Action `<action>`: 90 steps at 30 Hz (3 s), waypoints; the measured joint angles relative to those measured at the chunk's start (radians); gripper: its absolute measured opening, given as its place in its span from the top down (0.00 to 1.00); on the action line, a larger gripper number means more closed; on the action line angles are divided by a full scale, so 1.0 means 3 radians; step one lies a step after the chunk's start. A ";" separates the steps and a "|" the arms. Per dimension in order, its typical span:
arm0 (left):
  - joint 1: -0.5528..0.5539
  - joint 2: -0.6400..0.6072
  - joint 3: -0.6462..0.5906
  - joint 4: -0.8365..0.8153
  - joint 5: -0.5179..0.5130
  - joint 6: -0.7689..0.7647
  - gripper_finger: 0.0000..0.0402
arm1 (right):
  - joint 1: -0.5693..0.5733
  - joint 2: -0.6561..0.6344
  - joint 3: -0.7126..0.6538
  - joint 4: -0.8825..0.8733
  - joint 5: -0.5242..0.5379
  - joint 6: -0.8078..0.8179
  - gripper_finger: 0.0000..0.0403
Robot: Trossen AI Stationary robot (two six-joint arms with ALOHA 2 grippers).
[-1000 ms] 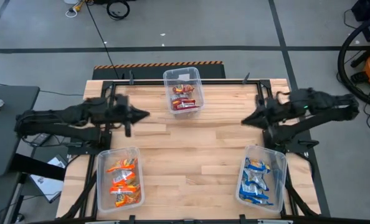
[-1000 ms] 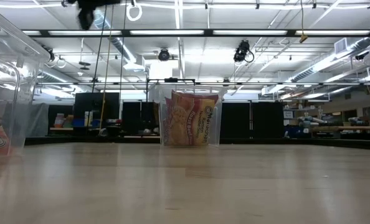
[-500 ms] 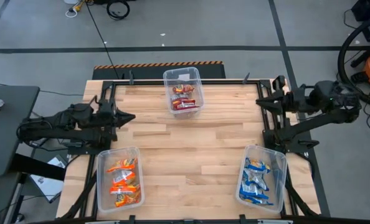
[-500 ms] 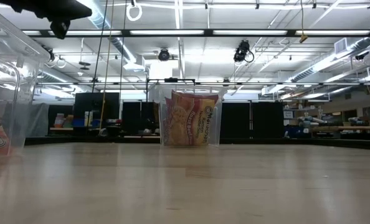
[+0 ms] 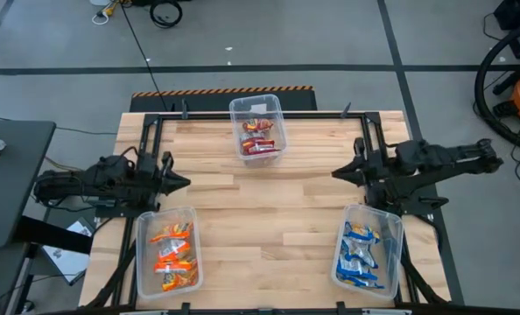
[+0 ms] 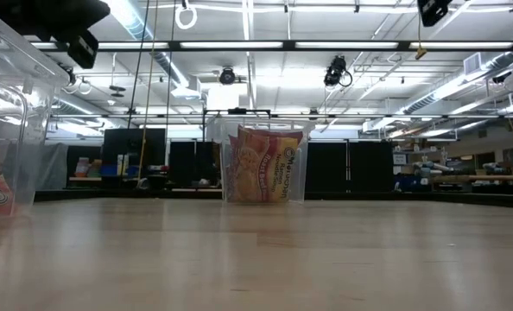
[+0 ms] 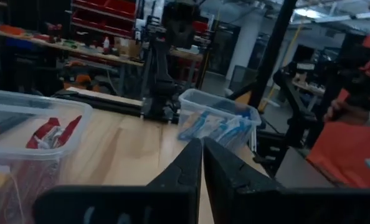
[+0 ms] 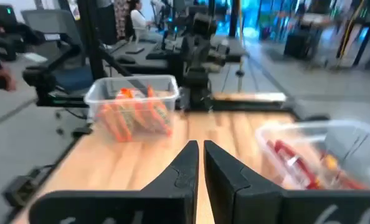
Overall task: Sort Maruchan noodles
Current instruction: Return to Home Position
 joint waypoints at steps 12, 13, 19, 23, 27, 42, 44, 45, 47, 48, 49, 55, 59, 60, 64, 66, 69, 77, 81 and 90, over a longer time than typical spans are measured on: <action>-0.0004 0.0006 0.0003 0.0054 -0.0056 0.0258 0.94 | 0.0002 -0.0039 -0.0075 0.0187 0.0546 -0.0387 0.92; -0.0004 0.0006 0.0003 0.0055 -0.0059 0.0304 0.94 | 0.0003 -0.0051 -0.0075 0.0187 0.0485 -0.0404 0.92; -0.0015 0.0006 0.0003 0.0081 -0.0042 0.0583 0.94 | 0.0003 -0.0215 -0.0075 0.0089 0.0169 -0.0402 0.92; -0.0015 0.0006 0.0003 0.0084 0.0009 0.0625 0.94 | 0.0003 -0.0396 -0.0075 -0.0023 0.0117 -0.0388 0.92; -0.0015 0.0004 0.0002 0.0084 0.0072 0.0628 0.94 | 0.0003 -0.0589 -0.0075 -0.0011 0.0097 -0.0404 0.92; -0.0016 -0.0519 -0.0578 0.0301 0.0123 0.0493 0.94 | -0.0015 -0.1691 -0.0969 -0.0110 0.0331 0.0161 0.92; -0.0017 -0.0530 -0.0680 0.0335 0.0144 0.0461 0.94 | -0.0034 -0.1694 -0.0957 -0.0052 0.0303 0.0362 0.92; -0.0016 -0.0520 -0.0723 0.0330 0.0175 0.0459 0.94 | -0.0042 -0.1693 -0.0965 -0.0070 0.0239 0.0389 0.92; -0.0018 -0.0473 -0.0812 0.0452 0.0174 0.0420 0.94 | -0.0042 -0.1692 -0.1009 0.0004 0.0091 0.0384 0.92; -0.0018 -0.0513 -0.0879 0.0469 0.0201 0.0419 0.94 | -0.0041 -0.1693 -0.1054 0.0133 0.0089 0.0383 0.92; -0.0016 -0.0525 -0.0928 0.0552 0.0268 0.0432 0.94 | -0.0042 -0.1693 -0.1103 0.0222 0.0105 0.0379 0.92; -0.0018 -0.0525 -0.0961 0.0836 0.0649 0.0732 0.94 | -0.0043 -0.1693 -0.1500 0.0876 -0.0062 0.0345 0.92; -0.0015 -0.0521 -0.0961 0.0791 0.0798 0.0928 0.94 | -0.0096 -0.1693 -0.1972 0.1566 -0.0354 0.0534 0.92; -0.0015 -0.0522 -0.0961 0.0793 0.0798 0.0949 0.94 | -0.0127 -0.1693 -0.2133 0.1768 -0.0395 0.0616 0.92; -0.0015 -0.0519 -0.0963 0.0769 0.0644 0.0918 0.94 | -0.0237 -0.1667 -0.2198 0.1638 -0.0404 0.0710 0.92; -0.0017 -0.0519 -0.0963 0.0691 0.0440 0.0910 0.94 | -0.0267 -0.1668 -0.2198 0.1604 -0.0388 0.0500 0.92; -0.0015 -0.0519 -0.0963 0.0596 0.0051 0.0867 0.94 | -0.0301 -0.1668 -0.2198 0.1610 -0.0179 0.0209 0.92; -0.0015 -0.0517 -0.0963 0.0352 -0.0081 0.0681 0.94 | -0.0343 -0.1656 -0.2198 0.1336 0.0194 0.0077 0.92; -0.0015 -0.0495 -0.0963 0.0366 -0.0091 0.0705 0.94 | -0.0343 -0.1656 -0.2198 0.1305 0.0193 0.0074 0.92; -0.0015 -0.0497 -0.0964 0.0423 -0.0077 0.0696 0.94 | -0.0343 -0.1656 -0.2198 0.1313 0.0194 0.0074 0.92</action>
